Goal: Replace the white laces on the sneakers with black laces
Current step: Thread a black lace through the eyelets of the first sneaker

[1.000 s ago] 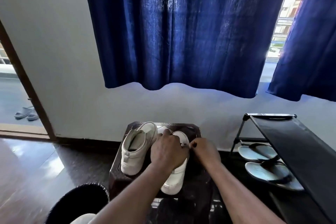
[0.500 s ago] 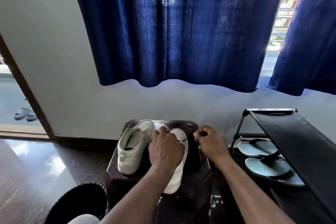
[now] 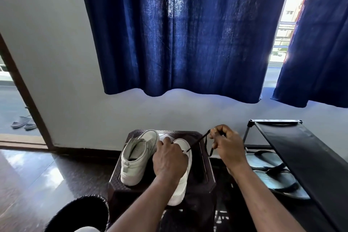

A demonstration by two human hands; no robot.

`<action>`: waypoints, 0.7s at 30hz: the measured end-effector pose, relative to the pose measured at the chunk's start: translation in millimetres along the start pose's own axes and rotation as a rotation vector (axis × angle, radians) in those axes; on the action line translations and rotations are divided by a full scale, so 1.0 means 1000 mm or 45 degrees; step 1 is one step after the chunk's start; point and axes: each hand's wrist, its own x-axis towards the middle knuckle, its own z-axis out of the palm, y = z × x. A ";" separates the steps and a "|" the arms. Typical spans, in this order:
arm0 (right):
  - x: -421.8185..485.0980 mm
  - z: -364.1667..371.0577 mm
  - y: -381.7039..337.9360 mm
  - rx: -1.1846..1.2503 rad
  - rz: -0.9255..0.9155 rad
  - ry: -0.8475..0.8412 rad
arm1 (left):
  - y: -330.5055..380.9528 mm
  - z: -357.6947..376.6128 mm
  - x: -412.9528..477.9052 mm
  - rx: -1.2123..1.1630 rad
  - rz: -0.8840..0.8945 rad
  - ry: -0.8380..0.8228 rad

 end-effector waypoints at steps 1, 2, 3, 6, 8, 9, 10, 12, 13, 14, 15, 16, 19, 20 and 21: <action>0.000 -0.001 -0.001 0.032 0.001 -0.003 | 0.000 0.000 0.000 0.000 -0.003 -0.003; 0.000 -0.002 -0.003 0.087 0.004 0.008 | 0.000 0.000 0.000 -0.003 -0.002 -0.006; -0.001 -0.003 -0.004 0.152 0.013 0.023 | 0.000 0.001 0.001 -0.005 0.000 -0.006; -0.004 -0.006 -0.009 0.230 0.024 0.035 | 0.000 0.001 0.000 -0.004 0.007 0.002; -0.005 -0.007 -0.016 0.185 0.006 0.022 | 0.000 0.000 0.000 -0.006 0.014 0.007; -0.005 -0.008 -0.019 0.110 0.002 0.000 | -0.001 0.000 0.000 -0.007 0.024 0.001; -0.003 -0.010 -0.022 0.002 -0.005 -0.022 | -0.001 -0.001 0.001 -0.005 0.034 -0.016; 0.002 -0.016 -0.030 -0.220 -0.043 -0.020 | -0.002 -0.008 0.004 -0.025 0.046 -0.054; 0.006 -0.020 -0.037 -0.281 -0.078 -0.002 | -0.003 -0.013 0.008 -0.105 0.044 -0.068; 0.010 -0.024 -0.046 -0.308 -0.120 0.006 | -0.004 -0.022 0.012 -0.237 0.028 -0.085; 0.014 -0.029 -0.057 -0.305 -0.161 -0.006 | -0.004 -0.032 0.019 -0.399 0.007 -0.115; 0.017 -0.033 -0.070 -0.279 -0.186 -0.030 | -0.004 -0.046 0.025 -0.563 -0.018 -0.153; 0.028 -0.042 -0.115 -0.128 -0.239 -0.082 | 0.001 -0.104 0.049 -0.972 -0.009 -0.131; 0.032 -0.044 -0.130 -0.078 -0.257 -0.093 | 0.006 -0.129 0.054 -1.046 0.023 -0.122; 0.036 -0.046 -0.147 -0.032 -0.282 -0.110 | 0.012 -0.155 0.057 -1.112 0.057 -0.110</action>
